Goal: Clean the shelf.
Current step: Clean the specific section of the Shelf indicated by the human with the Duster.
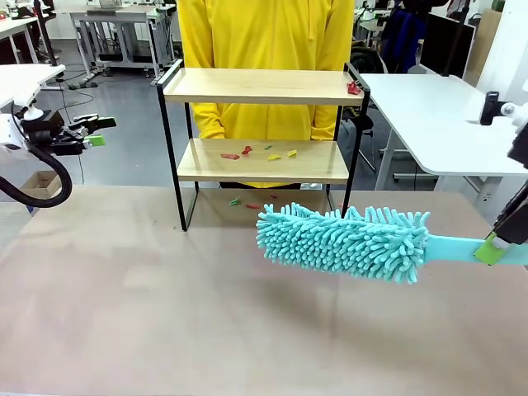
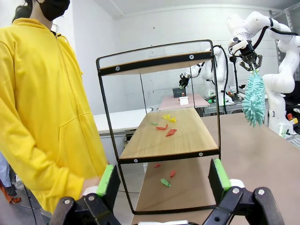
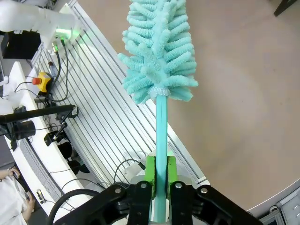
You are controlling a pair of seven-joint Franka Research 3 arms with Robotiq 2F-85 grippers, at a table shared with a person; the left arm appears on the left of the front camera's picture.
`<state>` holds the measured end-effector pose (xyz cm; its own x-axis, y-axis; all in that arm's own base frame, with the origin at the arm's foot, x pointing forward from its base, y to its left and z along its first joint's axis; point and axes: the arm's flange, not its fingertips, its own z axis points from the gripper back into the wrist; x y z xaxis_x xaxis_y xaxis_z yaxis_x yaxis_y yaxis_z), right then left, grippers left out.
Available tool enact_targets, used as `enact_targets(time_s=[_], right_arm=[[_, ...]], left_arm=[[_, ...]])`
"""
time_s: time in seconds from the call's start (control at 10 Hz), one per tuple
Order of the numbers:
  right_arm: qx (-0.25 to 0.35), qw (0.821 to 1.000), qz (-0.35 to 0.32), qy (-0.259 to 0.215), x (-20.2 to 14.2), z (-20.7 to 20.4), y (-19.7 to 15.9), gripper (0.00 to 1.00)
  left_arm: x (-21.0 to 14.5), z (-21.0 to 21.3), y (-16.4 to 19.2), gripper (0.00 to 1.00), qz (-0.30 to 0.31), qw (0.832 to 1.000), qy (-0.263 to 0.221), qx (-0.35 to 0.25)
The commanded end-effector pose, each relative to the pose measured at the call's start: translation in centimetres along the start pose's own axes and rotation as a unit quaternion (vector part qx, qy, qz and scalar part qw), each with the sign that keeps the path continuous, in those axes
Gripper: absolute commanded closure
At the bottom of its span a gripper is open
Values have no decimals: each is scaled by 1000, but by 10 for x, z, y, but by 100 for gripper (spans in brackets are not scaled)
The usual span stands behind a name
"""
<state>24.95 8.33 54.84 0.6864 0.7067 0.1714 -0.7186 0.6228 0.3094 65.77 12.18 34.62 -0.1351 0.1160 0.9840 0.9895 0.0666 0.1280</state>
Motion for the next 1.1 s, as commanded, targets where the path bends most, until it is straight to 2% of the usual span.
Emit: enact_targets(time_s=[0.0,1.0], right_arm=[[4,1000,1,0,1,7,2,87],[4,1000,1,0,1,7,2,87]], left_arm=[[2,0,-1,0,-1,1000,-2,-4],[2,0,-1,0,-1,1000,-2,-4]])
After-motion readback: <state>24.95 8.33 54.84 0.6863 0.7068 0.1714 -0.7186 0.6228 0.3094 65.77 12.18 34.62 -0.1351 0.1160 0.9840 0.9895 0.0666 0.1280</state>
